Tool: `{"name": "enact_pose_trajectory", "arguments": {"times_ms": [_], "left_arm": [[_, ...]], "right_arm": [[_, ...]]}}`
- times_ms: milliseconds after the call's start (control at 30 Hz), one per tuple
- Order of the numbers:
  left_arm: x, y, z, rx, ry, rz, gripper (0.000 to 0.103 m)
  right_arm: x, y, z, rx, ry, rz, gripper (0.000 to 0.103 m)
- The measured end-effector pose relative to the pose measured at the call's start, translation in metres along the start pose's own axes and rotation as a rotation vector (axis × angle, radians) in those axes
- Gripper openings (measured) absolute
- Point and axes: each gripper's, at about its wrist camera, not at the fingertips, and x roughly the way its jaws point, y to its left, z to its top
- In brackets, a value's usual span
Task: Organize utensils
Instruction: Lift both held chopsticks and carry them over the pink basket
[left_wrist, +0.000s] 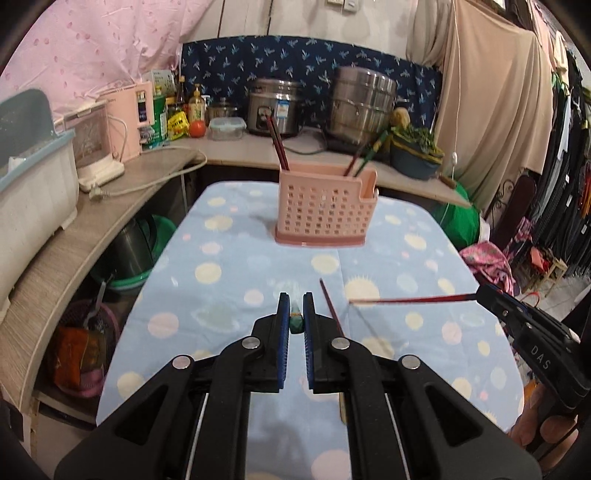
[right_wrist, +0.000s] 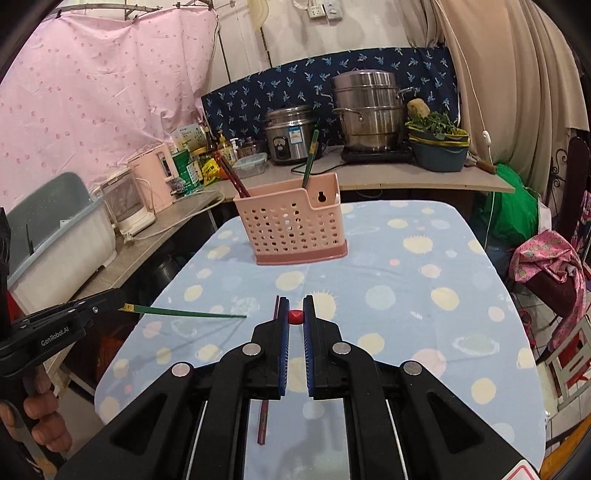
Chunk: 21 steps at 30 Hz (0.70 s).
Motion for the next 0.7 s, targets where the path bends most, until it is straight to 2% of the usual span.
{"name": "enact_pose_trajectory", "arguments": {"times_ms": [267,467,700], "left_arm": [[0.010,0.012,0.048,-0.048,-0.042,-0.022,0.007],[0.013,0.012,0.085,-0.051,-0.072,-0.044,0.007],[0.012,0.008,0.138,-0.038,-0.149,-0.052,0.007]], "right_arm": [[0.010,-0.001,0.049,0.005,-0.054,0.019,0.007],[0.016,-0.003,0.084,0.031,-0.094,0.066,0.007],[0.024,-0.002,0.139,0.048,-0.181,0.106,0.007]]}}
